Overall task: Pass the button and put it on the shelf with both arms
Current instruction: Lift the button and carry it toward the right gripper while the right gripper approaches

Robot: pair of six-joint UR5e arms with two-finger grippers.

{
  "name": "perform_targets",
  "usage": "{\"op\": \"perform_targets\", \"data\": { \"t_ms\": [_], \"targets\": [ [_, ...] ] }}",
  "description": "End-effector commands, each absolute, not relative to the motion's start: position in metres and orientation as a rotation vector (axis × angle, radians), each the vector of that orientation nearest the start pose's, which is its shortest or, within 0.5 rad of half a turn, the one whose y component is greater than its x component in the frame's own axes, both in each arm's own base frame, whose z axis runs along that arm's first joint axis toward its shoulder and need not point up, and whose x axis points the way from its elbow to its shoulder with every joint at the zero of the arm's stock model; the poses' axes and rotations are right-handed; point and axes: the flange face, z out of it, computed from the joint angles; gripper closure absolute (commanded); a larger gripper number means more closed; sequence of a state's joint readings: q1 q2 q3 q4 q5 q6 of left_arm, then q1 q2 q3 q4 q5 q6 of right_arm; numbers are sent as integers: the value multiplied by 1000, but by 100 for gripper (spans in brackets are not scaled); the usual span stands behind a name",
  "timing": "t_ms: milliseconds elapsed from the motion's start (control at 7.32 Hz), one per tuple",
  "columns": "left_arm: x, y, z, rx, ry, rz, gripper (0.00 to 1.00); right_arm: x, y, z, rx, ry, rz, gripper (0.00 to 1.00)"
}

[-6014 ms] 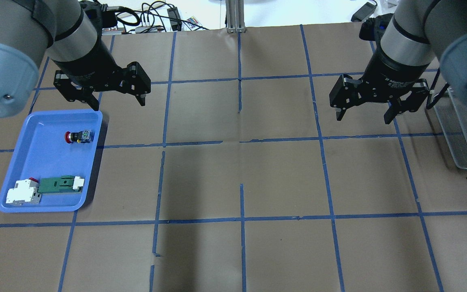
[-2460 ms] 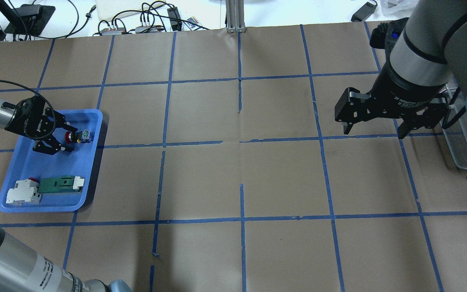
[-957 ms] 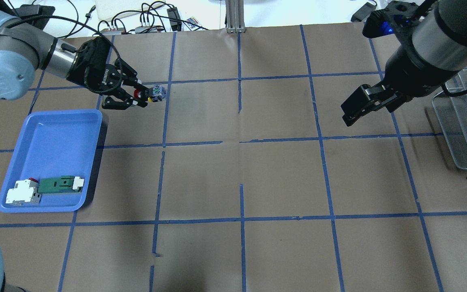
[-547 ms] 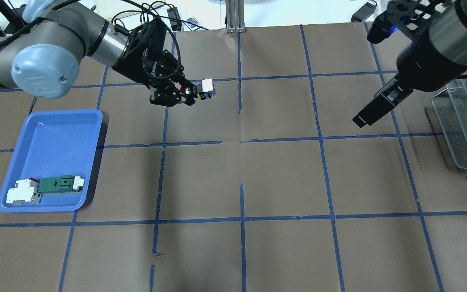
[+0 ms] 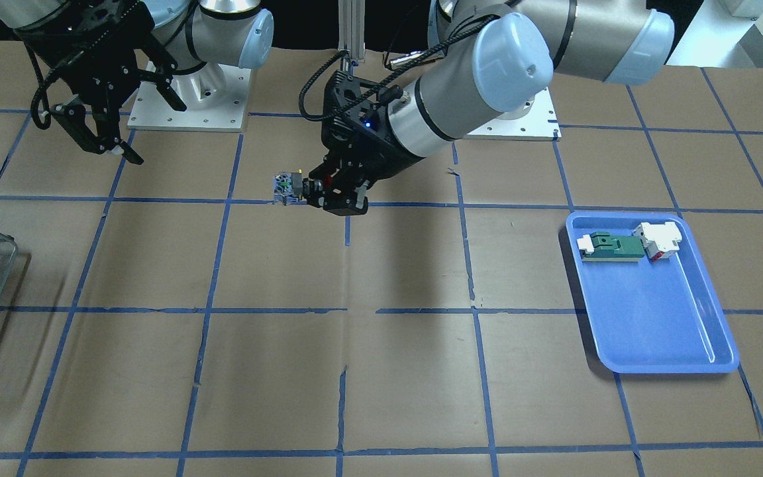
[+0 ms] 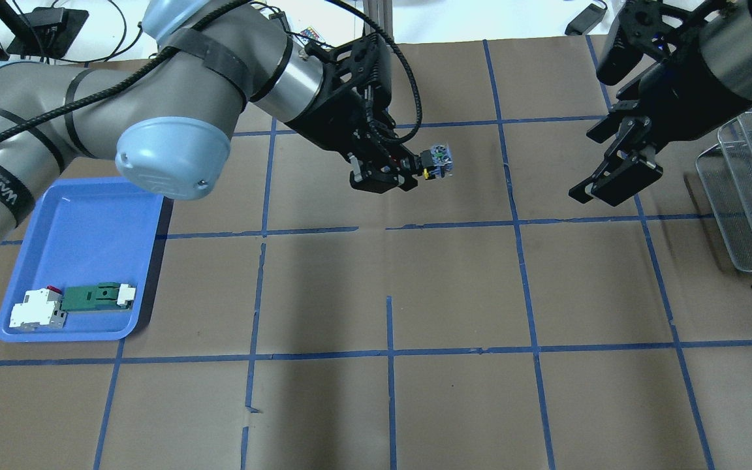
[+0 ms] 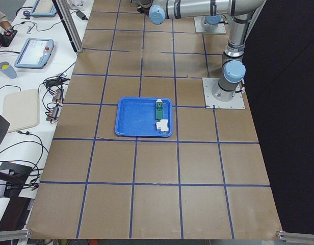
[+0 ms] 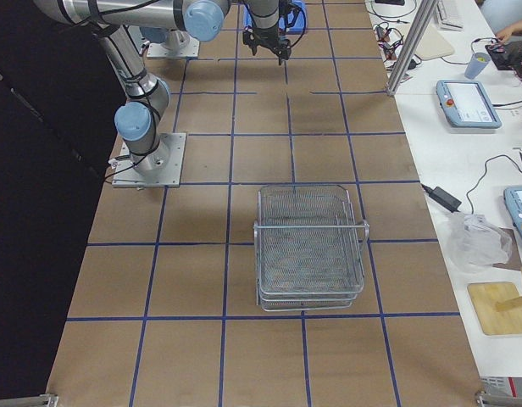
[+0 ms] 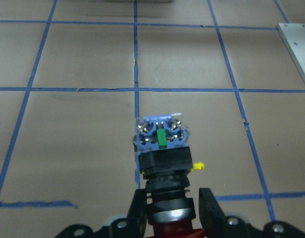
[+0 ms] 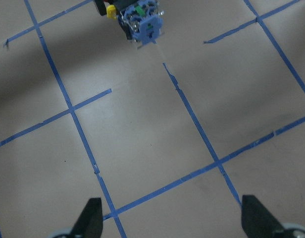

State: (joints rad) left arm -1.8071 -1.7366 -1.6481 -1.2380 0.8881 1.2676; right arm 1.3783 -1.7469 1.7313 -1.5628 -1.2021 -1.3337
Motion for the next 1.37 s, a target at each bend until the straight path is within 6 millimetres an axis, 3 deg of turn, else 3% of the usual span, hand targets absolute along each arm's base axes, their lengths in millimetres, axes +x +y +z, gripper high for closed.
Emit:
{"op": "perform_targets", "data": {
  "t_ms": [0,137,273,683,957,1230],
  "targets": [
    [-358,-465,436,-1752,-1816,565,100,79,-453,481,-1586,2274,-455,0],
    [-362,-460,441,-1756,-1809,569,100,63,-468,467,-1613,2170,-530,0],
    [-362,-459,442,-1749,-1812,569,100,61,-467,469,-1631,2160,-546,0],
    [-372,-451,443,-1742,-1812,563,100,73,-469,471,-1646,2027,-672,0],
    [-373,-451,447,-1739,-1812,588,100,77,-465,460,-1634,2002,-667,0],
    [-373,-451,447,-1724,-1824,582,100,94,-459,455,-1636,1971,-646,0]
  ]
}}
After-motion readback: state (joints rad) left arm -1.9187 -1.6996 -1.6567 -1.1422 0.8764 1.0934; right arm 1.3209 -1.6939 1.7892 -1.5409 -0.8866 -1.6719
